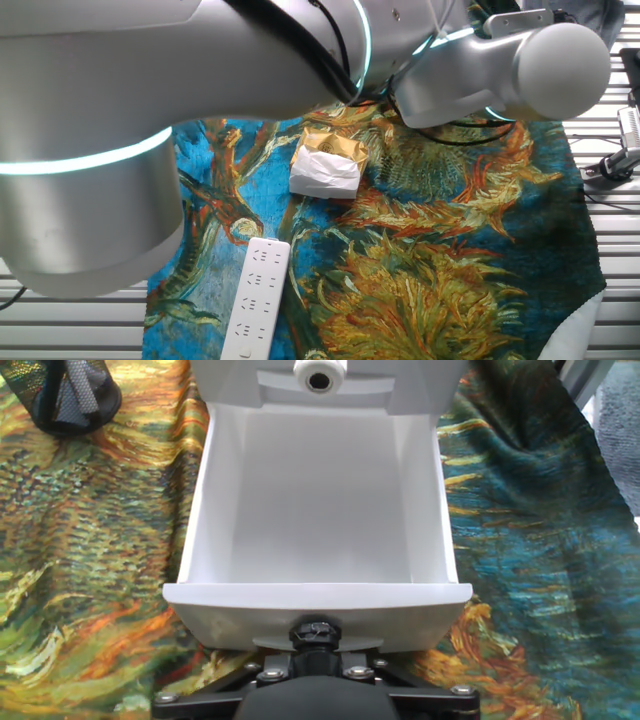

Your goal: Grasp the handle and open the drawer

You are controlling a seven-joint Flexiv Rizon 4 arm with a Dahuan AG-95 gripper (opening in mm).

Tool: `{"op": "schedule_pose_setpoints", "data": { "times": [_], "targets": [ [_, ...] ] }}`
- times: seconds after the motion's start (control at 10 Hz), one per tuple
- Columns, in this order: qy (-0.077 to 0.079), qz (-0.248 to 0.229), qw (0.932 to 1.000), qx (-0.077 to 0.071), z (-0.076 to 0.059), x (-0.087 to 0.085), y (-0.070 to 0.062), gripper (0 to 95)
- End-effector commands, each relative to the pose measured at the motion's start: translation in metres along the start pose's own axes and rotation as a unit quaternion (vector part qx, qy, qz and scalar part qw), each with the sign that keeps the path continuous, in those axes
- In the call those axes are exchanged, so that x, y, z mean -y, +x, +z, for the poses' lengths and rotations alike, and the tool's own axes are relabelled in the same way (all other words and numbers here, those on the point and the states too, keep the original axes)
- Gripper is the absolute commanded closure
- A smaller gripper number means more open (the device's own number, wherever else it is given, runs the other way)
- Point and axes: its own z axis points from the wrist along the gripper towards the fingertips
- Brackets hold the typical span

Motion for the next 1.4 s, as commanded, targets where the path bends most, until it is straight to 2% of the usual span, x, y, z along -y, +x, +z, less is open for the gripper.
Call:
{"op": "schedule_pose_setpoints", "data": {
  "times": [0.1, 0.5, 0.7, 0.8, 0.9, 1.2, 1.3, 1.4],
  "targets": [
    [-0.001, -0.004, 1.0, 0.0, -0.0019, 0.0007, 0.0028, 95.0],
    [-0.001, -0.005, 1.0, 0.0, -0.0042, 0.0, 0.0064, 95.0],
    [0.0, 0.008, 0.9999, -0.011, -0.0038, 0.0, 0.0067, 95.0],
    [-0.001, 0.0, 0.9999, -0.013, -0.0028, 0.0007, 0.0067, 38.0],
    [-0.001, -0.004, 0.9999, -0.009, -0.0008, 0.0021, 0.0068, 0.0],
    [-0.001, -0.007, 0.9999, -0.008, -0.0005, 0.0024, 0.0068, 0.0],
    [-0.001, -0.002, 1.0, -0.008, -0.0004, 0.0031, 0.0067, 19.0],
    [-0.001, -0.005, 0.9999, -0.009, 0.0003, 0.0076, 0.0062, 19.0]
  ]
}}
